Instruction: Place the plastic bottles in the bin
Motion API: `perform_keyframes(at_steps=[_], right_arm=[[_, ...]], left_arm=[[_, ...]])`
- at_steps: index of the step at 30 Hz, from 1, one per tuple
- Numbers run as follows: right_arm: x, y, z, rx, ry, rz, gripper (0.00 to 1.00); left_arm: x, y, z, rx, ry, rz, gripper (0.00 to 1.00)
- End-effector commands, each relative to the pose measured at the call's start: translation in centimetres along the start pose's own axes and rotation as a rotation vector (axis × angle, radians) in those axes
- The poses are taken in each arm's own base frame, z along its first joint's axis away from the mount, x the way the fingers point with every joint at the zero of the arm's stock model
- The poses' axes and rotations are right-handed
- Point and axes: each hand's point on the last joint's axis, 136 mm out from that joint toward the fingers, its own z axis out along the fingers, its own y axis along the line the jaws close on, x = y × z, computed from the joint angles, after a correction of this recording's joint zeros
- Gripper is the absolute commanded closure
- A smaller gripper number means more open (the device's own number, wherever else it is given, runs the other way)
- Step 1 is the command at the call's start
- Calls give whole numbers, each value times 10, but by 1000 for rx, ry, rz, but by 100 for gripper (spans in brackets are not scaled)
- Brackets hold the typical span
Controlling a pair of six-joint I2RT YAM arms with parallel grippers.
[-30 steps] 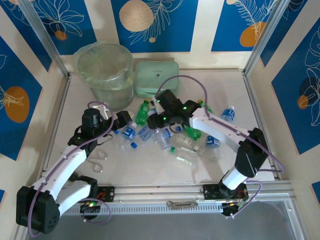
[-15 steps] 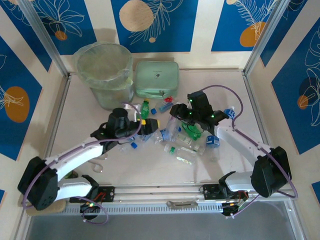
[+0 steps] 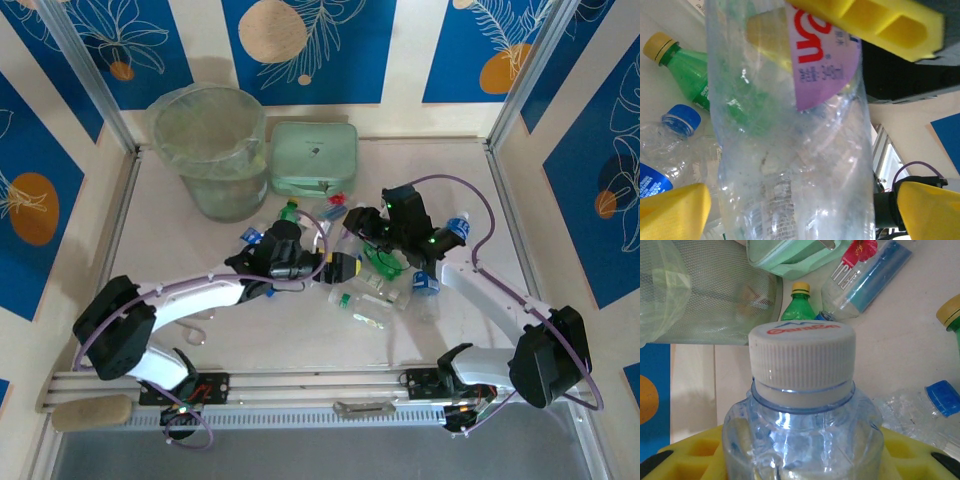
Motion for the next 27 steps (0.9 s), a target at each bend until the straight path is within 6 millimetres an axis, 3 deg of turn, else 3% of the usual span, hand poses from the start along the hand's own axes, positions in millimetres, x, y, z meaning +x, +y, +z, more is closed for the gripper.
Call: perform_keyframes(at_steps=[1,8,12,17,22,27], right_arm=[[-1,4,-9,-22,-17,-2,54],[2,4,-9,-35,-14,4,54],[2,8,-10,-47,-12,-2,49],[-16,15,-24,-23,-50,-90,19],[-45,18,-45,-7,-115,-142,14],[-68,8,-60,5,-144,-145,14]], left_arm=[[-15,-15,1,35,-33,38,11],[-14,-11,0,13,-36,46,43],[-13,-9,-1,6,-40,42,43],[-16,-4,-7,-32,-65,52,44],[-22,4,-20,-91,-107,69,44],[-43,8,-42,-131,-177,80,44]])
